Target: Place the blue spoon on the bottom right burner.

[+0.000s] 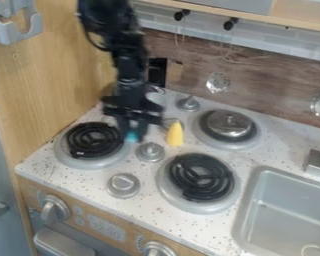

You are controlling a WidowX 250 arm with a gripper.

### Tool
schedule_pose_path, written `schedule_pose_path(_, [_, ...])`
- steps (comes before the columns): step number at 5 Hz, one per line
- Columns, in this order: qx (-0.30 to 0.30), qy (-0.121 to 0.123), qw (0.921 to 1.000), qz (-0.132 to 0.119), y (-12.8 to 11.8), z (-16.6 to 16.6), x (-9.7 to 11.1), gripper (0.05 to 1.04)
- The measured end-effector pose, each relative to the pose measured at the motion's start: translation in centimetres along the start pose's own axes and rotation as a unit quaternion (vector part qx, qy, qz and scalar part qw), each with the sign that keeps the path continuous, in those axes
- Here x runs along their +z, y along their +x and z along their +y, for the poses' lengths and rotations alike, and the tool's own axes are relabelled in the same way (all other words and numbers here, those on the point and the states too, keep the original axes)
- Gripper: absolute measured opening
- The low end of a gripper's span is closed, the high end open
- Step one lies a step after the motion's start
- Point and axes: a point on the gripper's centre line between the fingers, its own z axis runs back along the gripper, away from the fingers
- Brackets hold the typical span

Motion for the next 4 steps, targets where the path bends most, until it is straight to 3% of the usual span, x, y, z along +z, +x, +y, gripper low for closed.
schedule_pose_path(1, [-0.046,-0.017,0.9988,-0.002,-0.1,-4.3,-0.3,0.320])
schedule_pose_path(2, [-0.058,-0.025,0.9977,0.025,-1.1,-6.3,-2.6,0.320])
schedule_pose_path(4, [-0.063,-0.030,0.9966,0.043,-0.7,-7.9,-4.8,0.319])
